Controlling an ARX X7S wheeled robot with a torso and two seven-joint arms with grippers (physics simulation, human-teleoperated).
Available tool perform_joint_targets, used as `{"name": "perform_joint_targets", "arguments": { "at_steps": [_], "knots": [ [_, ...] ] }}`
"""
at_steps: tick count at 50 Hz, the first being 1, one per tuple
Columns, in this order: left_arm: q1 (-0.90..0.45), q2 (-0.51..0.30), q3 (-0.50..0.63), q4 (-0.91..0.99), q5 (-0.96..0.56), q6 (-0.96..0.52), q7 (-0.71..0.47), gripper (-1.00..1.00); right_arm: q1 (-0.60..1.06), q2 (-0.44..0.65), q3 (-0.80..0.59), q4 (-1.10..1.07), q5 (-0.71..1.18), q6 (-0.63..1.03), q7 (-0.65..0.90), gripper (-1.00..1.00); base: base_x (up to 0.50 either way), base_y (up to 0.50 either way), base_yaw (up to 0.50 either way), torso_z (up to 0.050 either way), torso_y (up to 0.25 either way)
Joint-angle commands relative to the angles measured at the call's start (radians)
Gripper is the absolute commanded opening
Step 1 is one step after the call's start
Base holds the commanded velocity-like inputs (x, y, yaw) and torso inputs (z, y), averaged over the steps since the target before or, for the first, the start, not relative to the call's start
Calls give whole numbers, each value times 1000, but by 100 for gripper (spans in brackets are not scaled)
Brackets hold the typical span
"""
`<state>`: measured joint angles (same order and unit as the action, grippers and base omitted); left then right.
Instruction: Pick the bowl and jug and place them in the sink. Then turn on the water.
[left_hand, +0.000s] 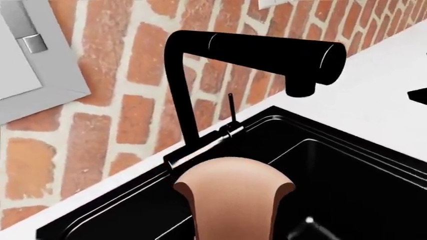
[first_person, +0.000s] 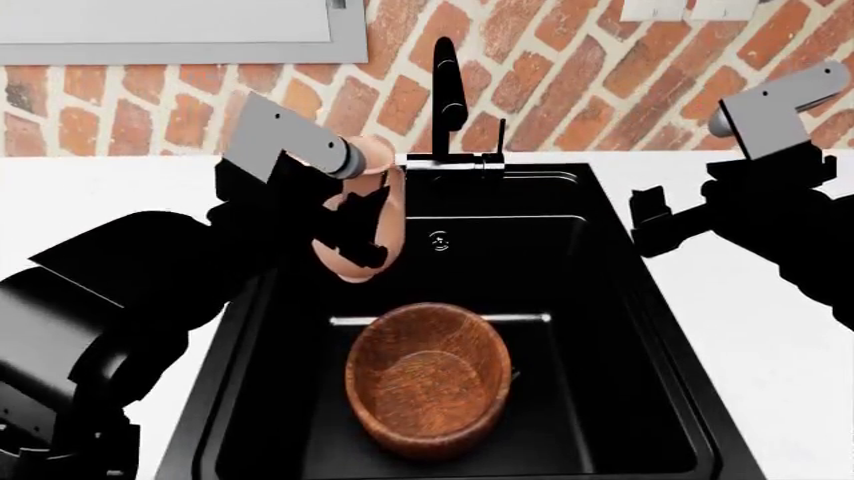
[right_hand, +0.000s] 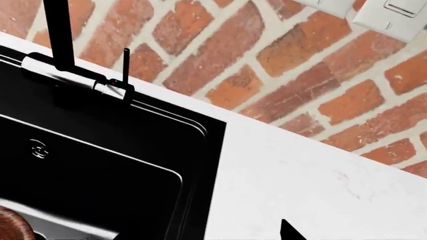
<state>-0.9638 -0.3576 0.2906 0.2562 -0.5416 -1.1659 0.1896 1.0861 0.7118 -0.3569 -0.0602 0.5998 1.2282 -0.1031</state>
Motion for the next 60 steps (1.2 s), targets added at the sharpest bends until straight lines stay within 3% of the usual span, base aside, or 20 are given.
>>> {"name": "perform_joint_targets", "arguments": {
  "at_steps": [1,16,35,60],
  "knots": [
    [-16,-4,40,58,18,-23,49,-100,3,-7,1,3,-13,7,-23,100,0,0,0,0,10],
    [-100,-26,186,76,-12,-129,117,-100,1,1,8,-1,-3,10,-25,100,0,0,0,0,1],
    [-123,-16,343,57,-12,-129,170,-100,7,15,15,0,10,18,-32,100,0,0,0,1,1],
    [-88,-1,430,21,4,-77,178,-100,12,28,17,-11,19,34,-24,100,0,0,0,0,2]
  ]
}}
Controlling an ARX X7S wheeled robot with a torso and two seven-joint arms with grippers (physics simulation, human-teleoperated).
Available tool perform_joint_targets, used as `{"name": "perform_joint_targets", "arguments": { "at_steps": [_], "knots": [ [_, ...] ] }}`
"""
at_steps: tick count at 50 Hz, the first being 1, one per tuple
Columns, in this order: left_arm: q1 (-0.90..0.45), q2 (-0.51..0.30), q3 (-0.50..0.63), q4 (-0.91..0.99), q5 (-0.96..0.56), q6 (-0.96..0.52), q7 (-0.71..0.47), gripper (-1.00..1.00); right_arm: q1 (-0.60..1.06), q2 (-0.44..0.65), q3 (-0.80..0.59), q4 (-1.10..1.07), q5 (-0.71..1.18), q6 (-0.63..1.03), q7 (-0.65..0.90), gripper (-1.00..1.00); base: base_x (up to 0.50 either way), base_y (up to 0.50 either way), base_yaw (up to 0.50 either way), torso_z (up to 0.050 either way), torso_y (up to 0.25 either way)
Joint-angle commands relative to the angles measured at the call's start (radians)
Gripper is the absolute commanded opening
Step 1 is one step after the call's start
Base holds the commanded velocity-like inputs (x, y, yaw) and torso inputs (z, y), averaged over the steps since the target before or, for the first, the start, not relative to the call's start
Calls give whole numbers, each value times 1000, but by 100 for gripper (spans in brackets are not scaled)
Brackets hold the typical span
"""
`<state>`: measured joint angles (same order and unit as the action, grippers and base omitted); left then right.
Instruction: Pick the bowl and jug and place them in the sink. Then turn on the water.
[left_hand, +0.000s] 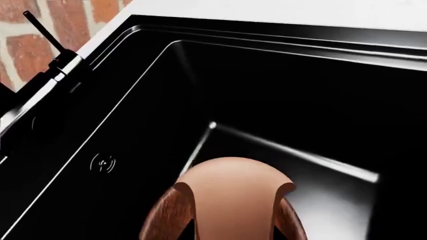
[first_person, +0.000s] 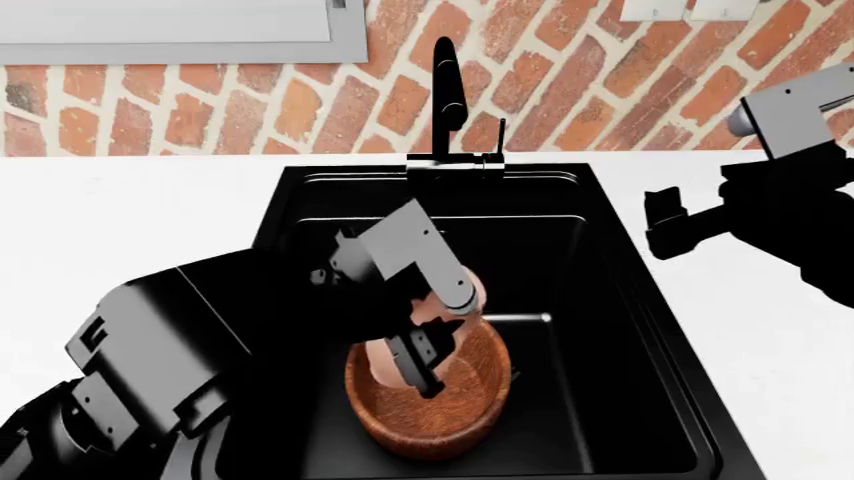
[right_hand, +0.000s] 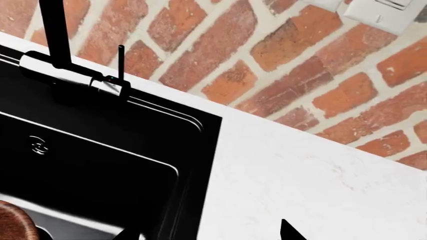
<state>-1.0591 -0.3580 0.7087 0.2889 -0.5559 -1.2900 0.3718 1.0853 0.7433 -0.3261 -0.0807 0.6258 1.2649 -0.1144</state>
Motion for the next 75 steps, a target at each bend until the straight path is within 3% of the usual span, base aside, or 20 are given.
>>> {"name": "perform_joint_targets", "arguments": {
  "at_steps": [1,67,68,75],
  "knots": [
    [8,0,15,-13,20,48,-5,-100,14,-3,-13,9,-6,-2,-13,100,0,0,0,0,0],
    [88,-11,142,-59,46,124,-12,-100,28,2,-36,26,1,-9,-13,100,0,0,0,1,1],
    [88,-12,143,-60,46,124,-12,100,27,2,-36,26,2,-9,-12,100,0,0,0,0,0],
    [84,-14,150,-60,48,131,-10,100,23,5,-33,23,6,-9,-10,100,0,0,0,0,0]
  ]
}}
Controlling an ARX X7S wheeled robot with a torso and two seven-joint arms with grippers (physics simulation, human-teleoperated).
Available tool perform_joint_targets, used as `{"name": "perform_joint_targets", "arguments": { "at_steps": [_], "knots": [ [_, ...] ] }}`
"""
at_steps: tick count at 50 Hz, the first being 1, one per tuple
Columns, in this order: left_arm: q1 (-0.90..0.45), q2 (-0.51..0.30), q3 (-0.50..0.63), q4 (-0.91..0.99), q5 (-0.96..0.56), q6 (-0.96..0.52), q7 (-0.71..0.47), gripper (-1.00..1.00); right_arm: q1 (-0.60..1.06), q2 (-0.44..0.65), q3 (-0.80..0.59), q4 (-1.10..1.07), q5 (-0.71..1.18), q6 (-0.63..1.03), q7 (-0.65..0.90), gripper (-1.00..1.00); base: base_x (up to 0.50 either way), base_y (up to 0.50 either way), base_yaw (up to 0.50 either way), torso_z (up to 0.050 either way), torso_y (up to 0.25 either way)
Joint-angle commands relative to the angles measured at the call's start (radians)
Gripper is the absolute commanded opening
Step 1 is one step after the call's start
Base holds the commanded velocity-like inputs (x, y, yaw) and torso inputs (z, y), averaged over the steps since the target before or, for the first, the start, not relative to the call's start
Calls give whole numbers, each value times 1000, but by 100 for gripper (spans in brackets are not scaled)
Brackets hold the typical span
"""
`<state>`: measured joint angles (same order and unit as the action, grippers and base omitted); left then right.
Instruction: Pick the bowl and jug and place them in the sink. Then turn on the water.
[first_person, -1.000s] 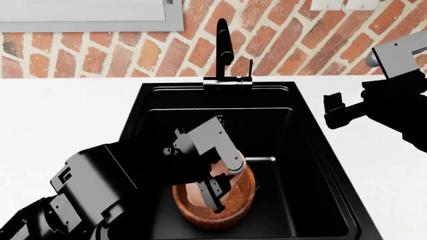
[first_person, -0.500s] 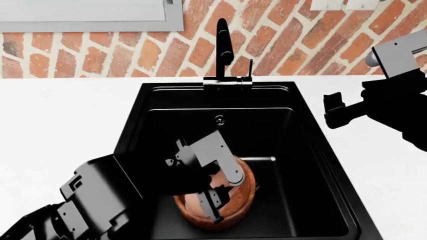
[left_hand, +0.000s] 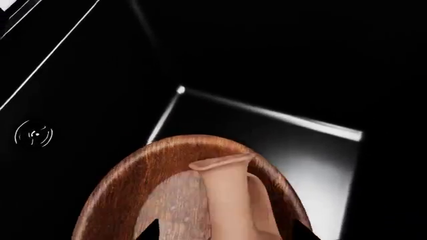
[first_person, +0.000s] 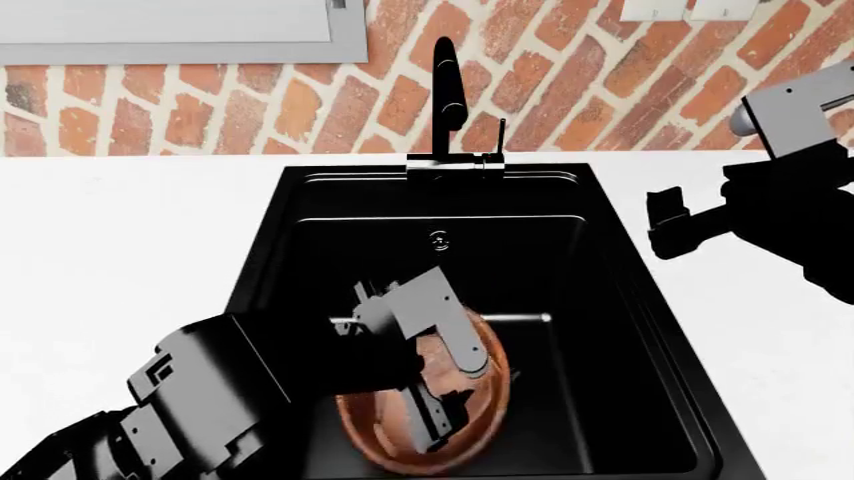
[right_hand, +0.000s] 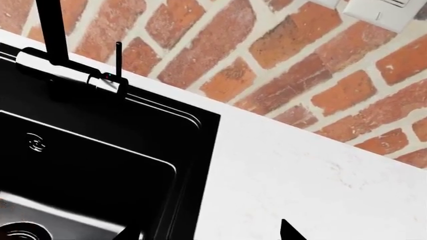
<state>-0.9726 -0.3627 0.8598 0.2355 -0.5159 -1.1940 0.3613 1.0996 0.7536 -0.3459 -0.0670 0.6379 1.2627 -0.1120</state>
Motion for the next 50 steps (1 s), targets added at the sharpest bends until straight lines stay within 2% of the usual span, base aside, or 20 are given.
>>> {"name": "perform_joint_targets", "arguments": {
  "at_steps": [1,21,39,50],
  "knots": [
    [-3,-10,-1,-7,8,35,1,100,8,-5,-13,9,-6,-6,-12,100,0,0,0,0,0],
    [-23,-8,-39,4,-19,21,-3,100,16,-5,-18,9,-1,-4,-11,100,0,0,0,0,0],
    [-92,-17,-236,-8,-91,-12,-24,100,14,-32,-16,32,2,-26,-8,100,0,0,0,0,0],
    [-107,-50,-330,-44,-102,7,-39,100,21,-80,-19,81,-6,-64,-3,100,0,0,0,0,0]
  ]
}}
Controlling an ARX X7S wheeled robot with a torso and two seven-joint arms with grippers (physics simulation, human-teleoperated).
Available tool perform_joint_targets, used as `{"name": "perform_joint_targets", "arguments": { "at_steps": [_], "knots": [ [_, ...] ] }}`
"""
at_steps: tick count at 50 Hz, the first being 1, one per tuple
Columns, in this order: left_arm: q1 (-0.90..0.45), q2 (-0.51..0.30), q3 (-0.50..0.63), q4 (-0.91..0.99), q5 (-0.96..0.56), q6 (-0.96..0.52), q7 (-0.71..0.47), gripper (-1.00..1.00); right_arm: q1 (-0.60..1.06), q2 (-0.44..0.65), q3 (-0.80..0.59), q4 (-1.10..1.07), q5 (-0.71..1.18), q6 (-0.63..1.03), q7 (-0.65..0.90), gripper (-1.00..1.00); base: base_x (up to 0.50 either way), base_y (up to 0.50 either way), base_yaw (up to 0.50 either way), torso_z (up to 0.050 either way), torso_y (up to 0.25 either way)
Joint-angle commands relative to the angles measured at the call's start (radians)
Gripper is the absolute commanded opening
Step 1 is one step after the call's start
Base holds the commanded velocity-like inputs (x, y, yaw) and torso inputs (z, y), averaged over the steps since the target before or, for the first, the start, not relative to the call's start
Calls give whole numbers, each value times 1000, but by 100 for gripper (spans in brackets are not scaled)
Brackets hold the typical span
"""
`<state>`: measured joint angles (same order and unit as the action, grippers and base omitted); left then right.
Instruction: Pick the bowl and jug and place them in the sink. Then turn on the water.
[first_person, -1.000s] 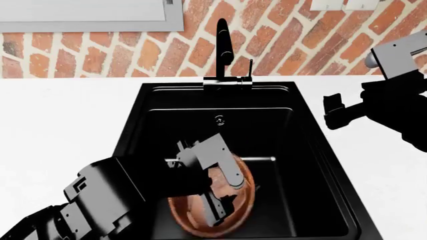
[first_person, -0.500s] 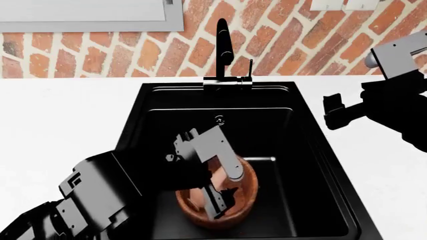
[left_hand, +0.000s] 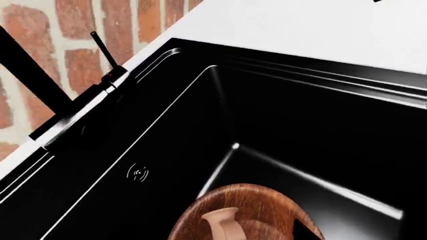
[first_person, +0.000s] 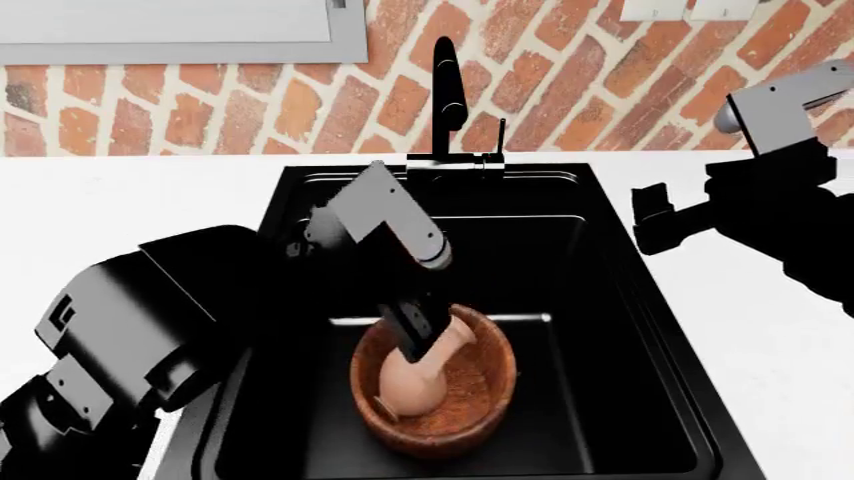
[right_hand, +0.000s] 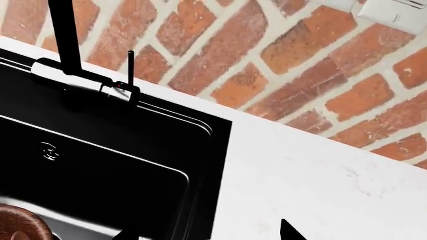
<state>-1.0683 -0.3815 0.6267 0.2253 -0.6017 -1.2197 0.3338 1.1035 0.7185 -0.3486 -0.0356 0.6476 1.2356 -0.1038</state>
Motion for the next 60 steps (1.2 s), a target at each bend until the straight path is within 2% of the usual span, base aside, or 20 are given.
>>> {"name": "perform_joint_targets", "arguments": {
  "at_steps": [1,13,25,33,38,46,60],
  "knots": [
    [-12,-33,-111,-40,-17,34,-18,100,20,-52,-17,60,-19,-44,-12,100,0,0,0,0,0],
    [-15,-69,-235,-140,24,107,-86,100,89,-177,-29,296,-81,-180,-10,100,0,0,0,1,0],
    [-25,-99,-274,-204,61,176,-105,100,177,-275,-64,513,-141,-307,-37,100,0,0,0,0,1],
    [-39,-98,-271,-264,136,276,-149,100,249,-345,-83,681,-177,-408,-67,100,0,0,0,0,0],
    [-63,-76,-269,-332,192,359,-188,100,323,-408,-99,857,-212,-518,-103,100,0,0,0,0,0],
    [-148,0,-263,-521,281,514,-255,100,519,-559,-121,1339,-282,-804,-186,100,0,0,0,0,0],
    [-356,99,-266,-912,379,748,-328,100,574,-627,61,1344,-440,-797,-204,100,0,0,0,0,1]
  ]
}}
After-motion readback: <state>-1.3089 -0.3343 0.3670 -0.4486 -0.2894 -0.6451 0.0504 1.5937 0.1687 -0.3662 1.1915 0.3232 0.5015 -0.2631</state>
